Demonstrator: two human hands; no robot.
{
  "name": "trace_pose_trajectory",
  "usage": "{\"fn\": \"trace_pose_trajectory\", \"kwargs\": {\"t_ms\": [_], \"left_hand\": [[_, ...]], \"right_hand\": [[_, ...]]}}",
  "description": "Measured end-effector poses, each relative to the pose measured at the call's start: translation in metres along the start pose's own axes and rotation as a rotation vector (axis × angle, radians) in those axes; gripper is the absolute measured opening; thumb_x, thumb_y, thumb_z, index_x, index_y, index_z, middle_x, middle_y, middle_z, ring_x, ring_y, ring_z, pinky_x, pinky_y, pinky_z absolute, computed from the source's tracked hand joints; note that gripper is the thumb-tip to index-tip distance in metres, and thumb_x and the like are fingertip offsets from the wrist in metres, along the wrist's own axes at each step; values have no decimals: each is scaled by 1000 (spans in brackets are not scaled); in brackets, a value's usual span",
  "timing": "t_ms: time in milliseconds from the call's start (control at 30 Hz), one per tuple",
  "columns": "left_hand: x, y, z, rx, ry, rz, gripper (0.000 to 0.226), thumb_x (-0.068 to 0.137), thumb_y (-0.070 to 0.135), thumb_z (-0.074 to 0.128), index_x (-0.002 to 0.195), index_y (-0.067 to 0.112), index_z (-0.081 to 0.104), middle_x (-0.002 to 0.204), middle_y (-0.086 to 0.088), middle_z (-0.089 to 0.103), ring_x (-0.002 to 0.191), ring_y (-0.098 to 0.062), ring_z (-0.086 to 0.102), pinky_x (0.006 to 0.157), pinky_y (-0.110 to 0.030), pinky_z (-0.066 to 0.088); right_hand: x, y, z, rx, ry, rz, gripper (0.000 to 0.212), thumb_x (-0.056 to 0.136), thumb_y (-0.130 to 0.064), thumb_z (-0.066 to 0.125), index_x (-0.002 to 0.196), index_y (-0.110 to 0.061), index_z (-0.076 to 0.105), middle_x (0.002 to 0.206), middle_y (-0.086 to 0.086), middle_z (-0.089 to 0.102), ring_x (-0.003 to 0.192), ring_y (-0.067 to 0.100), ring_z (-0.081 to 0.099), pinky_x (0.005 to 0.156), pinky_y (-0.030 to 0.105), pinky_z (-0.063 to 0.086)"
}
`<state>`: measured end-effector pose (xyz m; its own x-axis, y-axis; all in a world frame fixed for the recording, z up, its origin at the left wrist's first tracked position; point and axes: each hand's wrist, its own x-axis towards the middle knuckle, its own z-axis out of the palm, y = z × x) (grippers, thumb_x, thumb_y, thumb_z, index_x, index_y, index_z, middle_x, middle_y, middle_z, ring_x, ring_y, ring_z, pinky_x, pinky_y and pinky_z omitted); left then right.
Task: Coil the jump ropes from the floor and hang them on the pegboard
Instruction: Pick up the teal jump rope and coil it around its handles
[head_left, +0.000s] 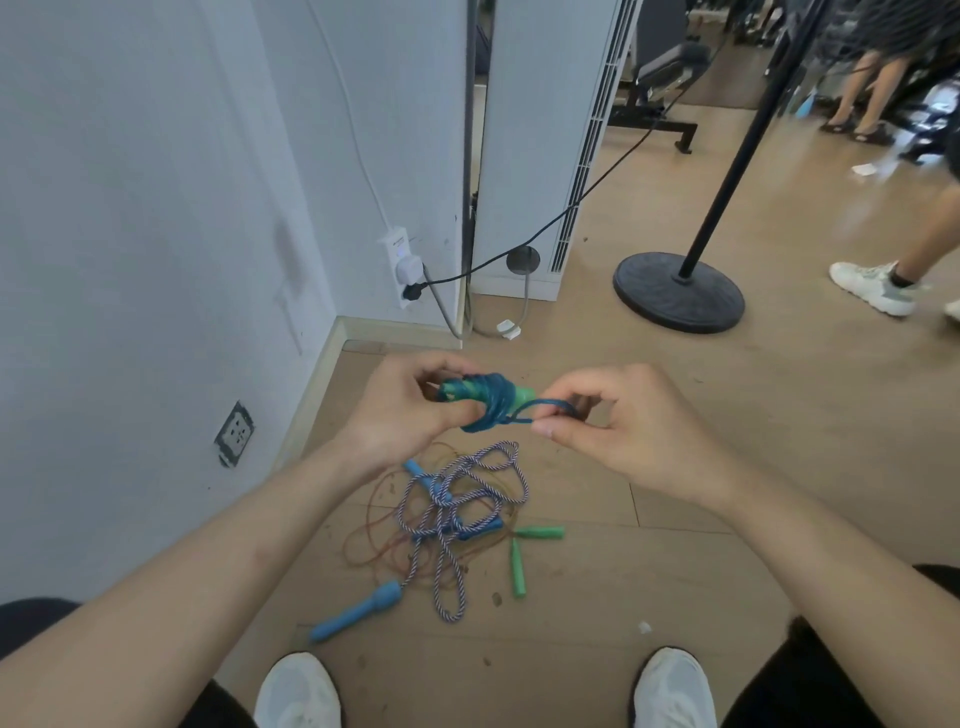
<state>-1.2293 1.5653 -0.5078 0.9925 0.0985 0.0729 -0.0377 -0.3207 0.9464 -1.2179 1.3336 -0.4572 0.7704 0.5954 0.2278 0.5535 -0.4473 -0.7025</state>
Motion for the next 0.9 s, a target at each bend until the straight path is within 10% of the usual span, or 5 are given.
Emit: {"fn": "trace_pose_trajectory", "kwargs": {"t_ms": [267, 900], "left_hand": [[-16, 16, 3, 197, -405, 171, 35, 75, -4, 80, 104, 14, 73, 79, 18, 70, 69, 0, 62, 70, -16, 50], [-26, 18, 3, 98, -265, 310, 67, 72, -2, 77, 127, 30, 58, 112, 6, 69, 93, -30, 66, 84, -51, 52]], "right_hand": [[9, 15, 12, 397, 61, 67, 14, 86, 0, 72, 84, -14, 70, 72, 6, 72, 63, 16, 67, 68, 28, 58], [9, 24, 27, 419, 21, 126, 28, 84, -16, 74, 108, -31, 69, 101, -6, 73, 96, 12, 65, 86, 29, 56]]}}
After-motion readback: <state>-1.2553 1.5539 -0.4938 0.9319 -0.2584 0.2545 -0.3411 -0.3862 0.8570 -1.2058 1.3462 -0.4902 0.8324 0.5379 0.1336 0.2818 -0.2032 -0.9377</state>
